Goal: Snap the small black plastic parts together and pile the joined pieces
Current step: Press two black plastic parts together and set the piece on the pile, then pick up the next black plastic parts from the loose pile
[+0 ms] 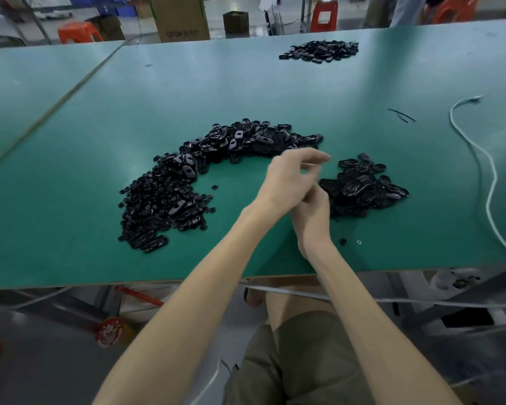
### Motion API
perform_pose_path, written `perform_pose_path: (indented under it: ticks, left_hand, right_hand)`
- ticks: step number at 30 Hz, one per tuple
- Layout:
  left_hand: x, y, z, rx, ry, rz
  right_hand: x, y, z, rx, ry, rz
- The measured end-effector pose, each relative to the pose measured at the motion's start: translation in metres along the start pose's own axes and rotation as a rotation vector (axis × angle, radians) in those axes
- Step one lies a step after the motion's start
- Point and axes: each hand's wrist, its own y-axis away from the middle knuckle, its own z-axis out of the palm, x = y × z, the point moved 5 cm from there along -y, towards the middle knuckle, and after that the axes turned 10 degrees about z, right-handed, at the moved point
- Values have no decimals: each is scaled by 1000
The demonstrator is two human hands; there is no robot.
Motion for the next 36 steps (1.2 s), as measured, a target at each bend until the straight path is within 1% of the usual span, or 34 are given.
perform_pose_path:
  ticks: [2, 3, 6, 8, 11, 15, 18, 23, 28, 31, 33, 36]
  left_hand:
    - [-15, 5, -30, 106, -107, -72]
    - [-25, 8, -45, 128, -209, -112]
    - [-60, 19, -90, 82, -651, -257]
    - [-77, 27, -112, 57, -830, -325]
    - [-94, 34, -129, 39, -907, -390]
    - [-111, 37, -136, 3, -962, -427]
    - [-120, 39, -131, -17, -969, -359]
    - [-119, 39, -131, 118, -1032, -231]
    - [-115, 45, -134, 220, -1024, -163]
    - [-104, 46, -133, 293, -918, -148]
    - [-93, 46, -128, 344, -728, -136]
    - [-80, 44, -108, 368, -131, -170]
  right_hand:
    - [-4, 0, 3, -35, 4, -31]
    - [-3, 0, 4, -36, 9, -26]
    - [-2, -1, 4, -58, -16, -26]
    - [-3, -1, 4, -53, -16, -25]
    - [-3, -1, 3, -53, -14, -22]
    - [-4, 0, 2, -47, 0, -23]
    - [-5, 0, 2, -42, -1, -19]
    - [-5, 0, 3, -46, -12, -21]
    - [-6, 1, 3, -47, -12, -27]
    - [-6, 1, 3, -49, -15, -25]
    - [-6, 1, 3, -52, -17, -23]
    - [-6, 2, 4, -74, -11, -36]
